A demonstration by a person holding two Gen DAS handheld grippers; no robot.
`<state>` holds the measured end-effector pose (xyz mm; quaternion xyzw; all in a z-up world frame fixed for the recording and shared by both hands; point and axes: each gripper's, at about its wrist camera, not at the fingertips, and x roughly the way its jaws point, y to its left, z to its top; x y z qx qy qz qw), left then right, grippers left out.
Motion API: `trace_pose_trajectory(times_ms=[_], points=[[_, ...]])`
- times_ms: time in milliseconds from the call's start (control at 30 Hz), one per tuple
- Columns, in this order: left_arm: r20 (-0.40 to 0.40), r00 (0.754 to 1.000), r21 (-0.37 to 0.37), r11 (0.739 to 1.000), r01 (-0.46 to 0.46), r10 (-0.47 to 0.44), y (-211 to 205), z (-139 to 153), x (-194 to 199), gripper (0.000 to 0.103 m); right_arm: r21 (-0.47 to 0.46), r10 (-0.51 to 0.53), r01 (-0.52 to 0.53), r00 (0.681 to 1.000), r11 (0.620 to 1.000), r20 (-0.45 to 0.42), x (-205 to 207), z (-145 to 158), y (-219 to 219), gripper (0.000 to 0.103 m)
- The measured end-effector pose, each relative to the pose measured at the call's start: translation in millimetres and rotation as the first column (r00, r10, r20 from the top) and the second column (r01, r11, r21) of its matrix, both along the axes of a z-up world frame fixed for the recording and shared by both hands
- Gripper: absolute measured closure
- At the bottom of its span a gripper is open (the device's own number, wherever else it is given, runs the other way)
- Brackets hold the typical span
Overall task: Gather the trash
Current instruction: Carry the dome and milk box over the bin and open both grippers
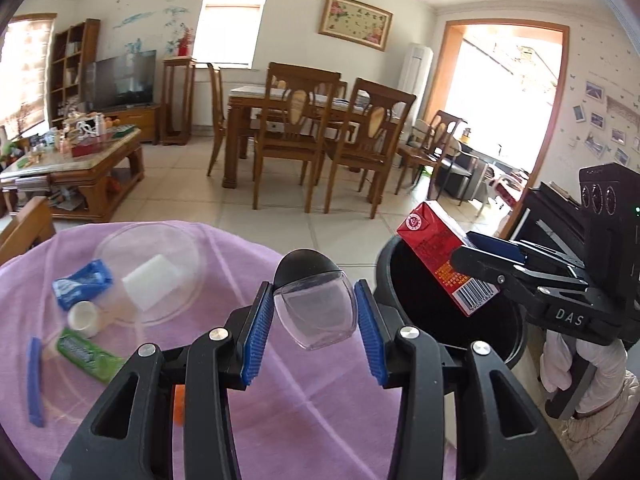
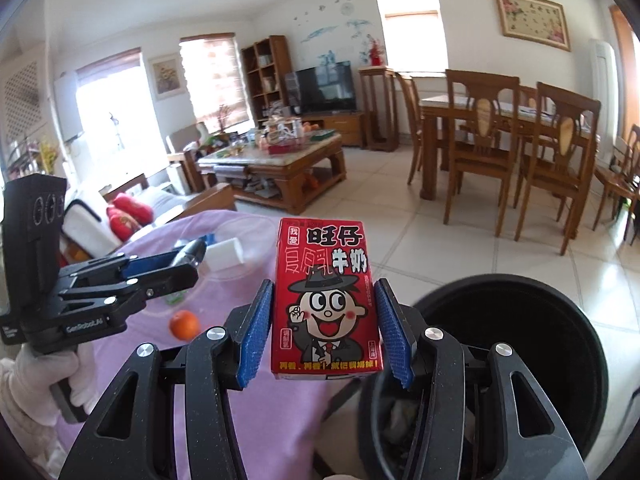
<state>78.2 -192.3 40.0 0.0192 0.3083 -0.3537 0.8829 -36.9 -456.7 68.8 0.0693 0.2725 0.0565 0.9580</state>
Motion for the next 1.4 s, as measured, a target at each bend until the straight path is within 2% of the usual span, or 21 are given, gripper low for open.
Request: trace_pose_trajectory(times_ms=[267,400,567,767,1033,1067,1133,1167,1333,1400], points=[[-0.070,0.981,0.018,0.983,0.182,-0.180,-102,-31,-10,0.062,0.047,-0.178,0.181,0.983,0.982,-0.050,-43,-36,-98,0.052],[-0.092,0.970,0.040,0.972,0.230,-0.226,-130,-45,-15,0.062,0.069,-0.222,0.229,0.971,0.971,-0.089,-51,-59,-128,0.052],[-0.102,0.960,0.096,0.958,0.271,-0.261,-154,-64,-19,0.062,0.092,-0.241,0.254,0.962,0.963,-0.128,-47,-83,-143,0.052],[-0.104,0.957,0.143,0.948,0.285,-0.272,-163,-75,-26,0.062,0.103,-0.249,0.266,0.957,0.959,-0.151,-44,-93,-145,0.052],[-0.054,0.959,0.192,0.940,0.283,-0.278,-161,-66,-37,0.060,0.104,-0.254,0.273,0.953,0.956,-0.166,-39,-95,-142,0.052],[-0.049,0.959,0.193,0.939,0.283,-0.279,-160,-65,-39,0.058,0.103,-0.256,0.275,0.952,0.956,-0.166,-39,-95,-142,0.052],[-0.030,0.961,0.192,0.942,0.276,-0.275,-159,-64,-44,0.043,0.102,-0.256,0.275,0.952,0.956,-0.166,-40,-94,-140,0.052],[-0.014,0.962,0.192,0.944,0.269,-0.272,-157,-62,-46,0.039,0.102,-0.257,0.276,0.952,0.956,-0.165,-39,-94,-141,0.052],[0.022,0.965,0.178,0.951,0.252,-0.260,-141,-53,-53,0.036,0.105,-0.263,0.278,0.954,0.955,-0.142,-43,-87,-134,0.052],[0.035,0.968,0.172,0.955,0.240,-0.250,-134,-49,-56,0.030,0.103,-0.262,0.276,0.956,0.955,-0.131,-43,-82,-129,0.050]])
